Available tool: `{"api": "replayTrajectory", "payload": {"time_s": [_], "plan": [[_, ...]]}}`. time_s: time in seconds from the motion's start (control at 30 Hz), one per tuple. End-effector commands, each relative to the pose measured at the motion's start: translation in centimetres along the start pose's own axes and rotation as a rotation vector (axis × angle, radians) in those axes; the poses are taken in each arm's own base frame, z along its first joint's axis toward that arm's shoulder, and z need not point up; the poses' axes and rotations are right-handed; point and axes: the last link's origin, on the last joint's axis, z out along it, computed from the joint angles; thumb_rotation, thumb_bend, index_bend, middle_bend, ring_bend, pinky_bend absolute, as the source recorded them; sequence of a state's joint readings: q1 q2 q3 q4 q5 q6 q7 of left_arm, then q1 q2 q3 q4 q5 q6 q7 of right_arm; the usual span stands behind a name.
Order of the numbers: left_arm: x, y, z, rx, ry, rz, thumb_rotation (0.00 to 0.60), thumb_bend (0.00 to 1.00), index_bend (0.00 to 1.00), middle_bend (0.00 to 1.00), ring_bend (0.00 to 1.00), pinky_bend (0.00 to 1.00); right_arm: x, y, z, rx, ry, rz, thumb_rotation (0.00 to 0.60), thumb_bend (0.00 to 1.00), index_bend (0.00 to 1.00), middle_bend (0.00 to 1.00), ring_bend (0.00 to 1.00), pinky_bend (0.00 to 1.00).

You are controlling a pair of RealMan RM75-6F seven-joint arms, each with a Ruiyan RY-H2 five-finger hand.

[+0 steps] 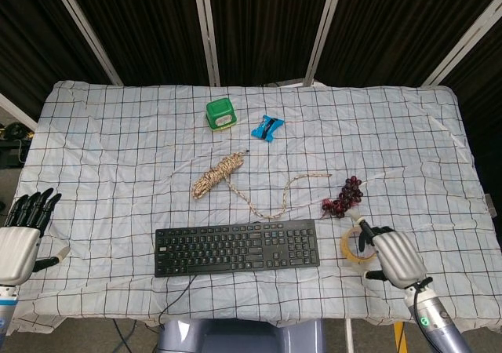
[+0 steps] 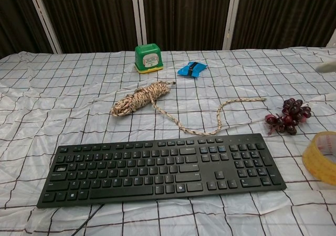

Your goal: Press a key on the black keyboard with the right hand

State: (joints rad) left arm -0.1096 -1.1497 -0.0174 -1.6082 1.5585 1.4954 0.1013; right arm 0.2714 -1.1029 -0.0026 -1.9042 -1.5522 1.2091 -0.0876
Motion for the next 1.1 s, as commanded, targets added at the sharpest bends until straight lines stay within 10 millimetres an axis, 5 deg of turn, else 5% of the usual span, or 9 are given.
{"api": "replayTrajectory", "payload": {"time_s": [0.03, 0.37, 1.1], "plan": [[0.0, -0.1, 0.0, 0.002, -0.002, 0.0, 0.6, 0.11, 0.0, 0.0, 0.0, 0.0, -1.4, -1.8, 1.1, 0.145, -0.1, -0.011, 0.6, 0.3, 0.08, 0.84, 0.75, 0.66], [-0.1, -0.1, 0.1, 0.004, -0.003, -0.001, 0.6, 0.11, 0.0, 0.0, 0.0, 0.0, -4.0, -4.4, 2.6, 0.245, -0.229, 0.027, 0.6, 0.46, 0.08, 0.87, 0.8, 0.69], [-0.1, -0.2, 0.3, 0.007, -0.01, -0.009, 0.6, 0.11, 0.0, 0.0, 0.0, 0.0, -8.9, -6.2, 3.2, 0.175, -0.36, 0.04, 0.6, 0.55, 0.09, 0.89, 0.81, 0.69]]}}
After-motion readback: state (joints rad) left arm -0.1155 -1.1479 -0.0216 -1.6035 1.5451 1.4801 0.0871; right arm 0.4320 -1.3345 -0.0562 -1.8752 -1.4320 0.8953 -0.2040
